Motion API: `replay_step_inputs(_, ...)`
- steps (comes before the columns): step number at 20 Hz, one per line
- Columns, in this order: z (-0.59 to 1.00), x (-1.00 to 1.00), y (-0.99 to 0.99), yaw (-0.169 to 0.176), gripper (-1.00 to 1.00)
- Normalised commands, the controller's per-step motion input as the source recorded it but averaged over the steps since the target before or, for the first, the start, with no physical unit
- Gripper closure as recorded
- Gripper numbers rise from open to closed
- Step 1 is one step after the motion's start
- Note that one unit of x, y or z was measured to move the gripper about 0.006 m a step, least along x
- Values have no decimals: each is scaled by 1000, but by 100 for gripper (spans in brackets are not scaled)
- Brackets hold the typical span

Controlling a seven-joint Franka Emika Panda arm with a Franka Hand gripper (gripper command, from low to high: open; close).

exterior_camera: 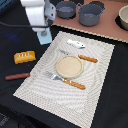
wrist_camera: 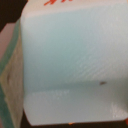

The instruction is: Interact with the objects in diverse but meaningful ways.

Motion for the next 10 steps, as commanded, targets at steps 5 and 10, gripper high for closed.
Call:
replay_step_inputs(5,-73,474,-59,0,100)
replay_step_inputs(10,-133,458,-95,0,100)
